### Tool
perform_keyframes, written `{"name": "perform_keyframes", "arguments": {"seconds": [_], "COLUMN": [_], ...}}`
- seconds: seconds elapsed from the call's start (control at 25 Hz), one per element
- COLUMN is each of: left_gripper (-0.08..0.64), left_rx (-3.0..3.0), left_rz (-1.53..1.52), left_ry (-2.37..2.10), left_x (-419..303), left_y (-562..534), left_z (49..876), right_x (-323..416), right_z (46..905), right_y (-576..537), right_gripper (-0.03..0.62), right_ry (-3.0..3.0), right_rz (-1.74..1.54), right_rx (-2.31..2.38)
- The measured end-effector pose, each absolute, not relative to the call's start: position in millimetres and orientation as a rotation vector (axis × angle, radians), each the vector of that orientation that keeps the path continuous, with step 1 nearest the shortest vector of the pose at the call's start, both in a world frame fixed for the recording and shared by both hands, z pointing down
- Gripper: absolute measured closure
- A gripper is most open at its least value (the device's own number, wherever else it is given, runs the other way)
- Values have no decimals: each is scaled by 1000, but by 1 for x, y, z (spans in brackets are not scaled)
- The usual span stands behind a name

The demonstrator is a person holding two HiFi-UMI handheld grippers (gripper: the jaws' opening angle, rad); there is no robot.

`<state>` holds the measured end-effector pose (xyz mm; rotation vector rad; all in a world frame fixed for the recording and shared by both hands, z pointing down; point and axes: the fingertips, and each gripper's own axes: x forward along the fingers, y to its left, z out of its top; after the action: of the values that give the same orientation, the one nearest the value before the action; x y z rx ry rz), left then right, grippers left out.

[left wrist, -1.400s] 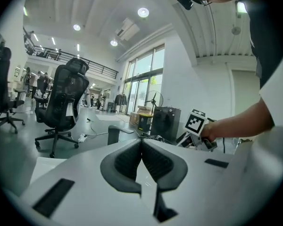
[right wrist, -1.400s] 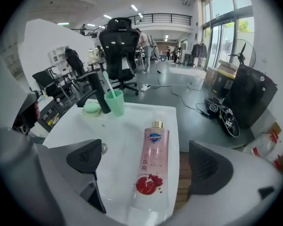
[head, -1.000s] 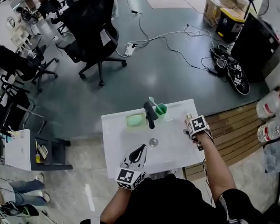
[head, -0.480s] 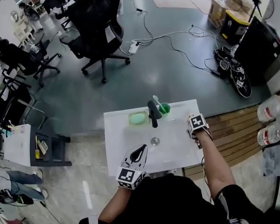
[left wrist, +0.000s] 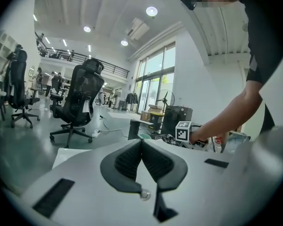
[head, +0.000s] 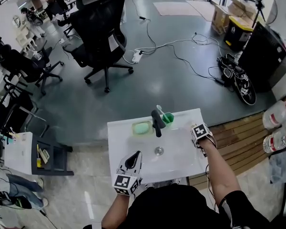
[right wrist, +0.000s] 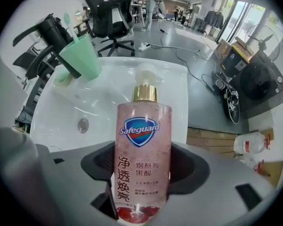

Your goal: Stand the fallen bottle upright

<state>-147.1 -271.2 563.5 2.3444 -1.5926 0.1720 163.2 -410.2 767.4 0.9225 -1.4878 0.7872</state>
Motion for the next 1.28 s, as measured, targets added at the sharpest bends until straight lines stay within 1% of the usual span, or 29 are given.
{"name": "perform_keyframes", "arguments": {"seconds": [0.36, 0.52, 1.04, 1.12, 1.28], "left_gripper": [541, 541, 542, 541, 541], "left_rx": [2393, 2441, 2486, 2496, 2503], "left_rz": [187, 255, 282, 286, 302], "left_ry": [-1539, -1471, -1401, -1385, -1356], "left_x": [-128, -113, -88, -82, -73], "left_y": [-266, -258, -263, -263, -263], "left_z": [565, 579, 567, 567, 568], "right_x": [168, 169, 185, 183, 176], "right_z": [759, 753, 682, 665, 616], "right_y": [-409, -409, -402, -402, -403], "right_gripper": [279, 279, 281, 281, 281], "right_ry": [-1612, -1679, -1974, -2061, -2328], "right_rz": [817, 783, 745, 692, 398], "right_rx": [951, 995, 1222, 1256, 1357]}}
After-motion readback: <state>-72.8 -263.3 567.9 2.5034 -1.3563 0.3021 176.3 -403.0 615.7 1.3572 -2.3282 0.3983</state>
